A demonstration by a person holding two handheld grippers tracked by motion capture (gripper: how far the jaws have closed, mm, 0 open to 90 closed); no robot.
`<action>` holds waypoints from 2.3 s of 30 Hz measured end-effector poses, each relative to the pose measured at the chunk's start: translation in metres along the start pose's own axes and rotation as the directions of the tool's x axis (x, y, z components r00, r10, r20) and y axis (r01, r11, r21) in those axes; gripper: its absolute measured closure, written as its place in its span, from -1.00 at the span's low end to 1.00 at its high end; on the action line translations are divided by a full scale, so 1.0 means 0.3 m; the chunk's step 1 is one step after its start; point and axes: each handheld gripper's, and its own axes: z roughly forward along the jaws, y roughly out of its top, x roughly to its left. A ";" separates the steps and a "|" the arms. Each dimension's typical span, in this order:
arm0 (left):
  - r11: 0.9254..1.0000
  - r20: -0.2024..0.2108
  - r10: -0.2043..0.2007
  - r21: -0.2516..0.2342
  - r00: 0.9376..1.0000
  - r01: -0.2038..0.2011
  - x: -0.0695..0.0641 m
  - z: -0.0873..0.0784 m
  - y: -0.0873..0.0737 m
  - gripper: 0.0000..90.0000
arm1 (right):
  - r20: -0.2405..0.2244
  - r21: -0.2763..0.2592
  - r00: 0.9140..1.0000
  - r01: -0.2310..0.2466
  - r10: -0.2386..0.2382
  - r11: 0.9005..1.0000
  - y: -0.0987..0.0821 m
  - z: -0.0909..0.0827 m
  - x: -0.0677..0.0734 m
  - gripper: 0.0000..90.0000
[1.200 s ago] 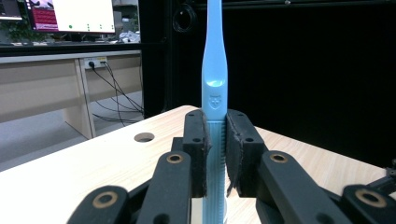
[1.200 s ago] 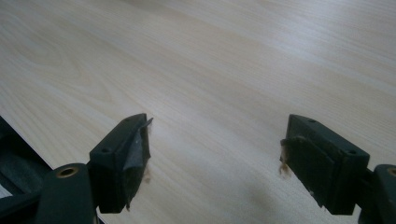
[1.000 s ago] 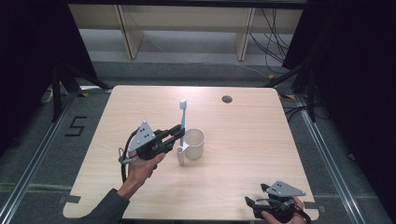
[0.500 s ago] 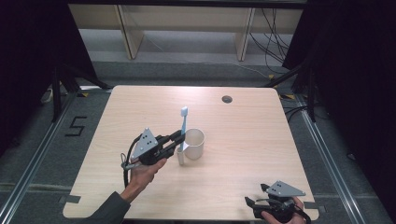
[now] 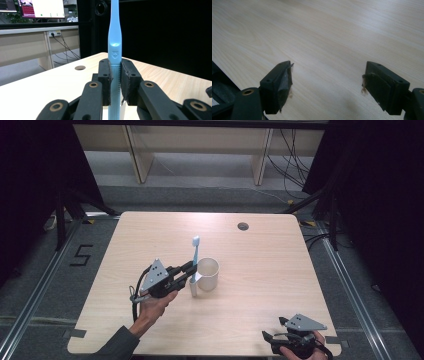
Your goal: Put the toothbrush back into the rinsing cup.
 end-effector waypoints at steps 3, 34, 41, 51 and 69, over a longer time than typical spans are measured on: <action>1.000 -0.008 -0.008 0.003 1.000 0.008 0.003 0.001 -0.013 0.74 | -0.001 -0.014 0.999 0.033 -0.034 0.999 0.001 0.002 -0.008 -0.48; 0.998 -0.012 -0.008 0.059 1.000 0.008 0.006 -0.010 -0.113 0.74 | 0.004 -0.011 1.000 0.013 -0.013 1.000 0.000 0.002 -0.002 -0.48; 0.997 -0.010 -0.012 0.077 1.000 0.013 0.008 -0.012 -0.125 0.73 | -0.001 -0.008 1.000 0.012 -0.012 1.000 0.001 0.002 -0.002 -0.48; 0.995 -0.007 -0.006 0.097 1.000 0.007 0.012 -0.013 -0.135 0.72 | 0.001 -0.009 1.000 0.012 -0.012 1.000 0.001 0.001 -0.002 -0.48; 0.995 -0.021 -0.024 0.100 0.999 0.026 0.014 -0.032 -0.126 0.03 | -0.003 -0.006 1.000 0.012 -0.012 1.000 0.000 0.002 -0.002 -0.48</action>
